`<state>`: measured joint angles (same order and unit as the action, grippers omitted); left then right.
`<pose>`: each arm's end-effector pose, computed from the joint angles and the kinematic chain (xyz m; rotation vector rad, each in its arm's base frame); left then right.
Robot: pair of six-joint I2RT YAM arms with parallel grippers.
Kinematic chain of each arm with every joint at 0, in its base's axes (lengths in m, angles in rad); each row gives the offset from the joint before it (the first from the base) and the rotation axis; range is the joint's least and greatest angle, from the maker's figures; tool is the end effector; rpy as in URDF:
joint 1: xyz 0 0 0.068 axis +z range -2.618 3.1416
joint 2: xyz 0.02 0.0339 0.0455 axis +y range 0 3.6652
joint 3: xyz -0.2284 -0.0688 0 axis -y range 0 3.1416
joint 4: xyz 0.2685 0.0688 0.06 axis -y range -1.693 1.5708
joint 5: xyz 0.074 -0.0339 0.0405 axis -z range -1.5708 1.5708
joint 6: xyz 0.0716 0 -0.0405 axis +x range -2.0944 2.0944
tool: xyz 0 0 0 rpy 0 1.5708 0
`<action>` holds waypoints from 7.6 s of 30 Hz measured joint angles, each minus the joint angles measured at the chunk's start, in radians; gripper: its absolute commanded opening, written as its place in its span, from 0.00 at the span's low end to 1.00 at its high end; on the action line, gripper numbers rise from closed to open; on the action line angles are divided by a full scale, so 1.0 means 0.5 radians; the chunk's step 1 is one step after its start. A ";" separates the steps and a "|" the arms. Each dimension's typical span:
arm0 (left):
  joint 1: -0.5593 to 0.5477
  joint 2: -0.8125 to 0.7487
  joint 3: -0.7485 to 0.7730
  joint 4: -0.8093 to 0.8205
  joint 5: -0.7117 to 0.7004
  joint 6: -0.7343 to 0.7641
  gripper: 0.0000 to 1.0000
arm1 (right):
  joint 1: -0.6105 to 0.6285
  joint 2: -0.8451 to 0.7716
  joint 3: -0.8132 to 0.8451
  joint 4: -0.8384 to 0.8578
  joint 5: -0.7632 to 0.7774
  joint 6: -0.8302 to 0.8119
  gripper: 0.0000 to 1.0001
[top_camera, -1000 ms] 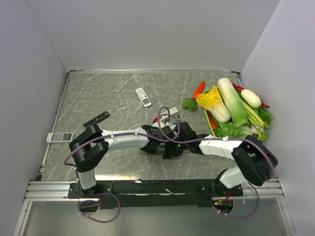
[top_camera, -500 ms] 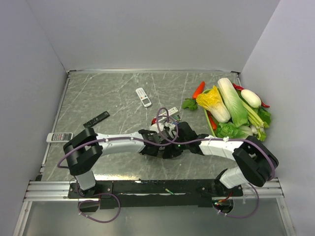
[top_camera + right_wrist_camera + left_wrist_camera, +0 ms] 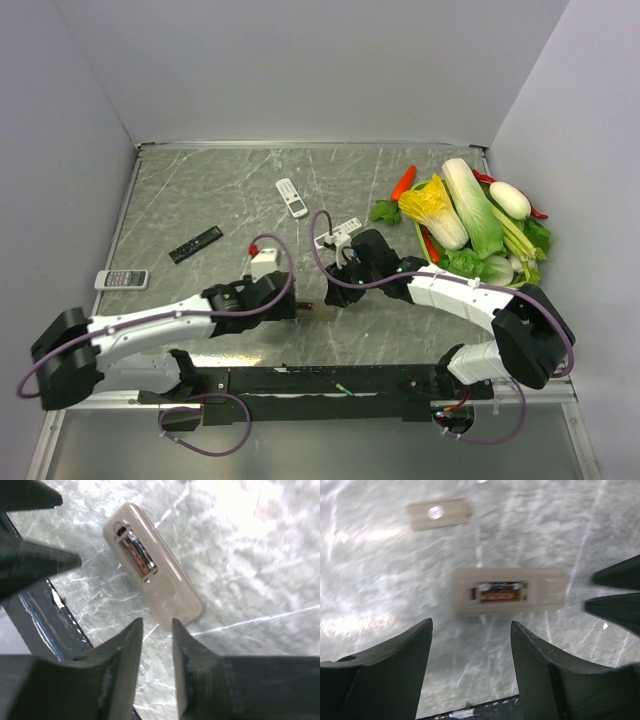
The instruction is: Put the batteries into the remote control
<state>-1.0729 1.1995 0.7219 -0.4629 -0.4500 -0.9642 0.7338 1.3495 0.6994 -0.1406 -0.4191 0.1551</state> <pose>0.1634 -0.2353 0.1443 -0.0487 2.4195 -0.3801 0.2166 0.2346 0.1225 -0.9078 2.2956 0.9069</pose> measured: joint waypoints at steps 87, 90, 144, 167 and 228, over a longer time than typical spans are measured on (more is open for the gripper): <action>0.229 -1.099 -0.974 0.481 0.111 -0.468 0.67 | 0.519 1.046 1.069 -0.659 0.461 -1.077 0.18; 0.228 -1.106 -0.974 0.476 0.108 -0.468 0.67 | 0.524 1.042 1.069 -0.659 0.471 -1.078 0.36; 0.230 -1.186 -0.978 0.422 0.083 -0.467 0.68 | -0.362 1.013 0.986 -0.678 0.712 -0.723 0.05; 0.230 -1.582 -0.978 0.179 -0.022 -0.595 0.67 | 0.417 0.724 1.167 -1.238 0.747 -1.175 0.00; 0.232 -2.298 -0.979 -0.395 -0.302 -0.893 0.70 | 0.731 1.235 1.623 -1.610 0.768 -1.330 0.38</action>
<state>-0.9569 0.0505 0.2325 -0.6605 -0.6010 -1.4105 1.0992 1.9671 1.5108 -0.9455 -0.0353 -0.5098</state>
